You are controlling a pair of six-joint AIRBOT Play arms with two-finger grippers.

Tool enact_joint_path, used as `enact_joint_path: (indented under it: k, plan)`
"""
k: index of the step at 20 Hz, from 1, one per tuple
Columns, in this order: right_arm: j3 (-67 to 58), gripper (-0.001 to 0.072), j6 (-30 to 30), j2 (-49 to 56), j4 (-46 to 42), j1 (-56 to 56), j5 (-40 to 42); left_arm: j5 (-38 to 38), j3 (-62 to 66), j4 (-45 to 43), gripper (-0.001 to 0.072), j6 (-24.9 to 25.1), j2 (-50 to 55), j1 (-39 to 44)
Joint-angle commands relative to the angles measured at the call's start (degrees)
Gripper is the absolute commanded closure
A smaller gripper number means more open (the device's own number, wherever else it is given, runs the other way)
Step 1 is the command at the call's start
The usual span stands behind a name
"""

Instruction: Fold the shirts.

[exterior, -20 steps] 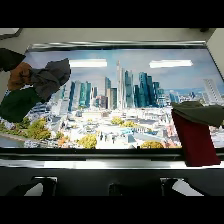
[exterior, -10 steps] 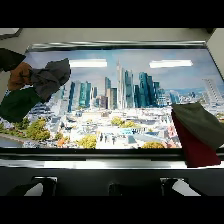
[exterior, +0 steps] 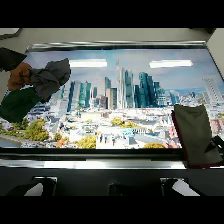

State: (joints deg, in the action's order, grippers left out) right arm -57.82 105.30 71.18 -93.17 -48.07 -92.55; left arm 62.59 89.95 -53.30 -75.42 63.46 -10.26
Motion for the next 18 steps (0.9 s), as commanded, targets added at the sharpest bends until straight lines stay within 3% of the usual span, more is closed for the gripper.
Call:
enact_joint_path:
  k: [1, 3, 5, 6, 7, 9, 10, 11, 12, 13, 14, 15, 18]
  plan:
    - [0.7, 0.0037, -2.3, 0.0, -3.1, 0.1, 4.5, -0.1, 0.0, 0.4, 0.0676, 0.0, 0.1, 0.2]
    - [-6.7, 0.0036, -7.4, 0.1, -3.8, 0.1, 6.1, -0.8, 0.4, 1.5, 0.0677, -1.6, 0.0, 0.8]
    - [-19.5, 0.0042, -7.7, 0.1, -0.8, 0.6, 12.8, -3.3, 3.8, 3.1, 0.0678, -1.8, 0.1, 2.4]
    - [-26.6, 0.0056, -7.7, 0.0, 2.6, 2.2, 17.4, -5.7, 6.0, -1.4, 0.0680, -1.0, 0.2, 4.4]
    - [-32.1, 0.0057, -8.7, -0.2, 4.9, 5.2, 22.3, -7.6, 8.3, -11.0, 0.0681, -2.4, 0.9, 7.4]
    - [-39.6, 0.0102, -9.8, -0.2, 6.7, 15.5, 28.8, -6.6, 9.7, -38.8, 0.0680, -13.0, 3.4, 15.2]
    - [-40.5, 0.0110, -9.7, -0.3, 6.6, 22.5, 29.9, -2.3, 9.7, -49.3, 0.0679, -16.4, 5.7, 18.6]
    - [-40.1, 0.0110, -9.5, 0.2, 6.4, 29.0, 28.4, 4.2, 9.6, -54.3, 0.0676, -17.2, 8.6, 21.2]
    - [-39.3, 0.0109, -7.5, 1.5, 5.8, 35.7, 24.4, 11.2, 8.9, -54.1, 0.0631, -17.2, 11.6, 22.9]
    - [-37.4, 0.0107, -4.0, 3.5, 5.7, 41.5, 20.1, 17.4, 7.2, -52.6, 0.0406, -17.6, 14.1, 23.9]
    - [-35.2, 0.0106, -2.8, 5.8, 6.3, 46.1, 15.9, 23.0, 4.4, -50.6, 0.0108, -19.2, 16.4, 24.6]
    - [-33.0, 0.0105, -2.8, 8.5, 8.0, 50.0, 11.7, 26.1, 0.0, -47.6, -0.0002, -18.9, 17.9, 24.9]
    - [-30.1, 0.0087, -4.7, 14.5, 10.7, 56.7, 4.2, 16.8, -16.6, -38.6, -0.0001, -21.6, 14.3, 25.0]
